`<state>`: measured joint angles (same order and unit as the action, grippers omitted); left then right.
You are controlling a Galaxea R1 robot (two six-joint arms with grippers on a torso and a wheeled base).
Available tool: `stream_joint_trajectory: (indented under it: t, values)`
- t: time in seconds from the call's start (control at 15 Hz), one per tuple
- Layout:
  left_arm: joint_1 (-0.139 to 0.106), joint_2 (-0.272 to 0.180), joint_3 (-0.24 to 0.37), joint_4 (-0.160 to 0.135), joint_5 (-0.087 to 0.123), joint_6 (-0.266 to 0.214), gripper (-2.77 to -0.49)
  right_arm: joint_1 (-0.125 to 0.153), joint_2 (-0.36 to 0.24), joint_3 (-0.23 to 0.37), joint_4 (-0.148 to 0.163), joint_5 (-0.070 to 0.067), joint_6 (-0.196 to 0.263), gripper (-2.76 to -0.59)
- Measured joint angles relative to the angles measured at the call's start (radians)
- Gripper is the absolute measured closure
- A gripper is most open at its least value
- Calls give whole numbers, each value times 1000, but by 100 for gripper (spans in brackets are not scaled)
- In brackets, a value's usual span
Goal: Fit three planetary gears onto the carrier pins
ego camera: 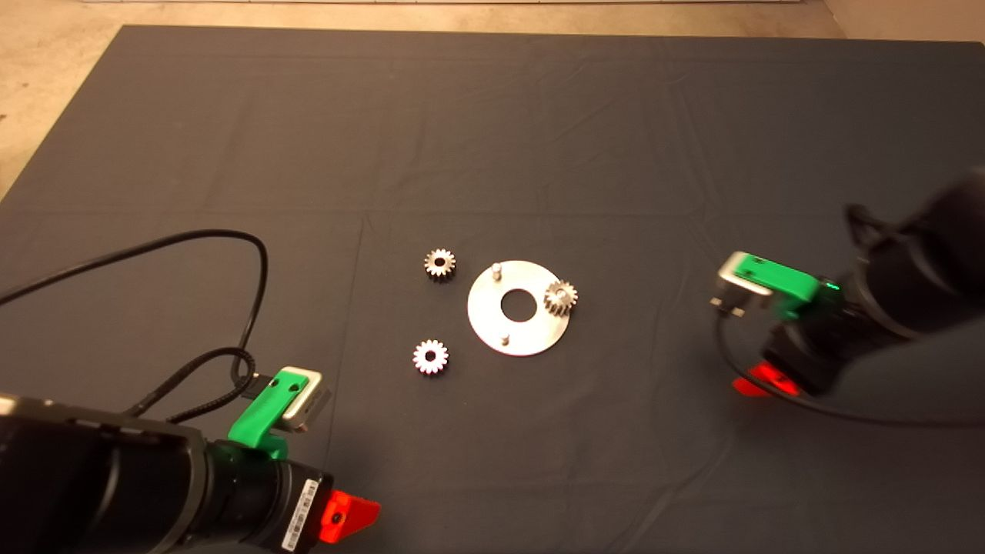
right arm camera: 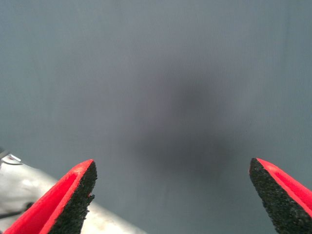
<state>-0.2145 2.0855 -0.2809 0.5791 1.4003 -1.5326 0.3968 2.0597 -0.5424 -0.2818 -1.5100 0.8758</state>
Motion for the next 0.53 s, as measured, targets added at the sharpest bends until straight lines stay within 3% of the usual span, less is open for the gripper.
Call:
stream_joint_trajectory:
  t: [0.13, 0.2, 0.27, 0.33, 0.4, 0.47, 0.53]
  values:
    - [-14, 36, 0, 0, 72, 2, -276, 0, -125, 85, -28, 24, 27, -249]
    - [-22, 58, 0, 0, 103, 3, -276, 0, -180, 117, -38, 51, 37, -249]
    - [-25, 79, 0, 1, 120, 3, -276, 1, -224, 136, -46, 95, 40, -249]
    - [-28, 89, -1, 0, 119, 3, -276, 3, -265, 146, -62, 153, 43, -254]
    - [-28, 89, -8, -1, 121, 2, -276, 2, -276, 148, -67, 167, 43, -256]
    - [-35, 91, -15, -2, 125, 2, -276, 3, -330, 157, -98, 216, 47, -260]
    - [-44, 101, -21, -3, 126, 2, -276, 3, -346, 163, -116, 228, 50, -273]
